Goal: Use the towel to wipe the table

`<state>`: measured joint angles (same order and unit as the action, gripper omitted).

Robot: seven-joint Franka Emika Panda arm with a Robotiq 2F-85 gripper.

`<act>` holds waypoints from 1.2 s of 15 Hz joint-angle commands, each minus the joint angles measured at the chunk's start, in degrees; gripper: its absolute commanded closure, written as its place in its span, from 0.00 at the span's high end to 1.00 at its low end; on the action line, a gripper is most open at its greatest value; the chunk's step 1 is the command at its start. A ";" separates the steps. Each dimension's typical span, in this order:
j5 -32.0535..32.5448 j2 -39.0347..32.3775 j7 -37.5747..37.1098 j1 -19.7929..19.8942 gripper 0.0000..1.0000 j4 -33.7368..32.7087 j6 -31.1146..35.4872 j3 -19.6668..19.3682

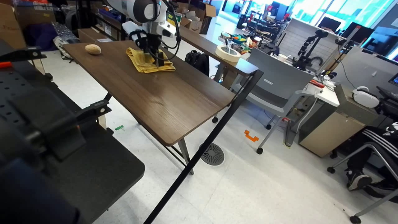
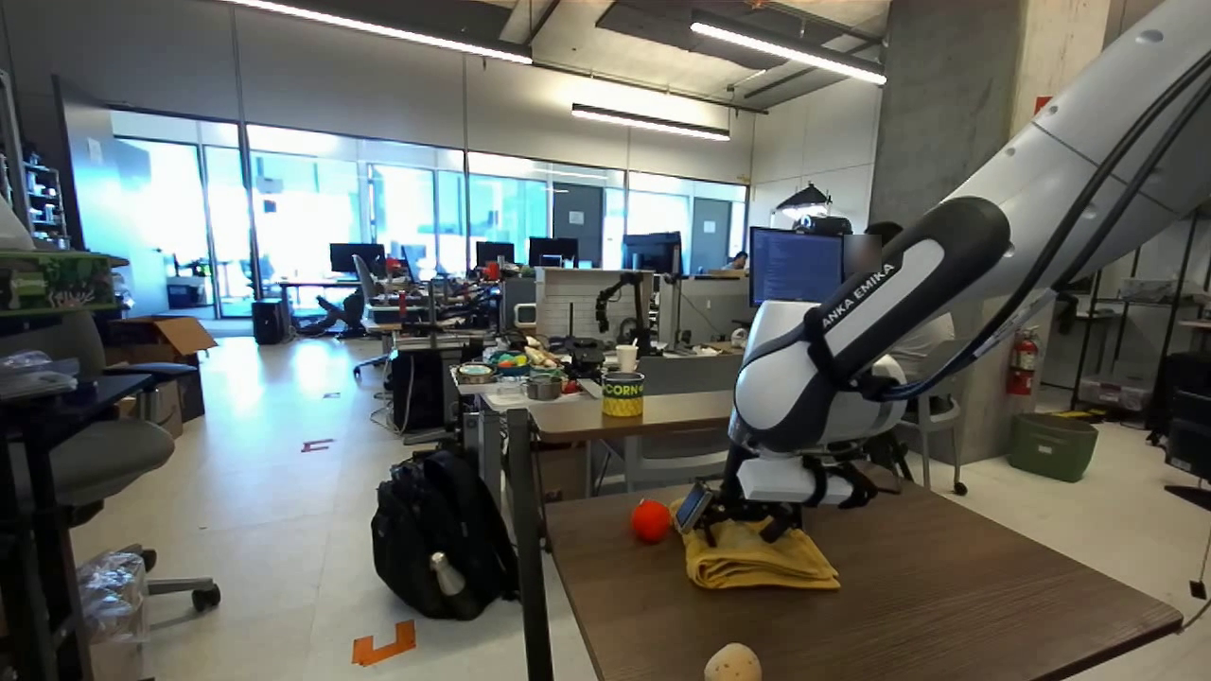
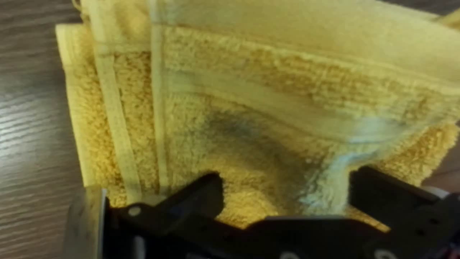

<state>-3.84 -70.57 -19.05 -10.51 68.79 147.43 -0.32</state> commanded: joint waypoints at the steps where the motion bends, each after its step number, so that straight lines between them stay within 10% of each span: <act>1: -0.57 -3.61 -1.73 2.42 1.00 -4.66 -0.80 -3.10; 7: -0.87 -5.56 -3.98 9.43 1.00 -6.01 -1.81 -7.22; 17: 4.15 12.66 17.53 7.92 1.00 22.81 9.86 -0.25; 18: 2.83 6.75 14.09 8.00 1.00 14.13 7.05 -1.38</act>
<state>-1.08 -63.53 -4.83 -2.60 83.36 154.67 -1.73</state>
